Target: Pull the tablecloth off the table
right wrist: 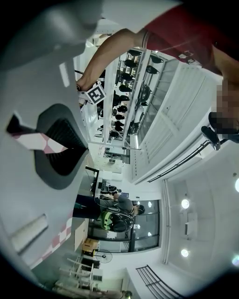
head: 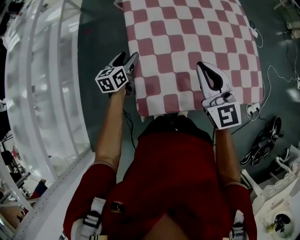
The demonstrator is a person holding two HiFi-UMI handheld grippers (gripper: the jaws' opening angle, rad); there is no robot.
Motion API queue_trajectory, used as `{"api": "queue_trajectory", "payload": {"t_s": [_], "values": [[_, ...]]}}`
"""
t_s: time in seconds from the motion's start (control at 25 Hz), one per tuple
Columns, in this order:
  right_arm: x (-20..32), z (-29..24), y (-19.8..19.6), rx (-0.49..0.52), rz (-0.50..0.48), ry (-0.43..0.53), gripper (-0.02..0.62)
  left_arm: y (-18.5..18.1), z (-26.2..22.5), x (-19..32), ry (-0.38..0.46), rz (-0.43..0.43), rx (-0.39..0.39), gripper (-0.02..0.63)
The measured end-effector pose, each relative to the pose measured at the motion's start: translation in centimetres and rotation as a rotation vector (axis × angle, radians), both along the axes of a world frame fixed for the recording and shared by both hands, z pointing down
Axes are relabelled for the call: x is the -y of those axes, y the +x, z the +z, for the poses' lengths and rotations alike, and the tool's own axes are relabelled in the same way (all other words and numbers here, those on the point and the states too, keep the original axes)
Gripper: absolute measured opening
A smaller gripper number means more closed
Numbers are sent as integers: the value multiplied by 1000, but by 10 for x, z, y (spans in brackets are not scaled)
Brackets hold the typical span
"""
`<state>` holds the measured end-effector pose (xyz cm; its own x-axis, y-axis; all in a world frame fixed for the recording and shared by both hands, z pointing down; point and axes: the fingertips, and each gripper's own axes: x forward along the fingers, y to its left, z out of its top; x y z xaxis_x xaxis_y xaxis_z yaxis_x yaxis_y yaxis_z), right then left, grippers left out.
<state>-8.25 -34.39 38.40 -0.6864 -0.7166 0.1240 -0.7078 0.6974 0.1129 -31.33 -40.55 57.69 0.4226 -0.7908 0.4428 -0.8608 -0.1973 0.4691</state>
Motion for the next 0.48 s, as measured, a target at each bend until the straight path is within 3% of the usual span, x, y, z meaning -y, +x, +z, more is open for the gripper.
{"api": "queue_trajectory", "payload": {"t_s": [0.36, 0.48], "values": [[9, 9, 13, -8, 19, -21, 9, 4, 28, 5, -103, -12, -60, 305], [10, 12, 18, -12, 24, -26, 9, 10, 33, 6, -113, -1, -81, 278]]}}
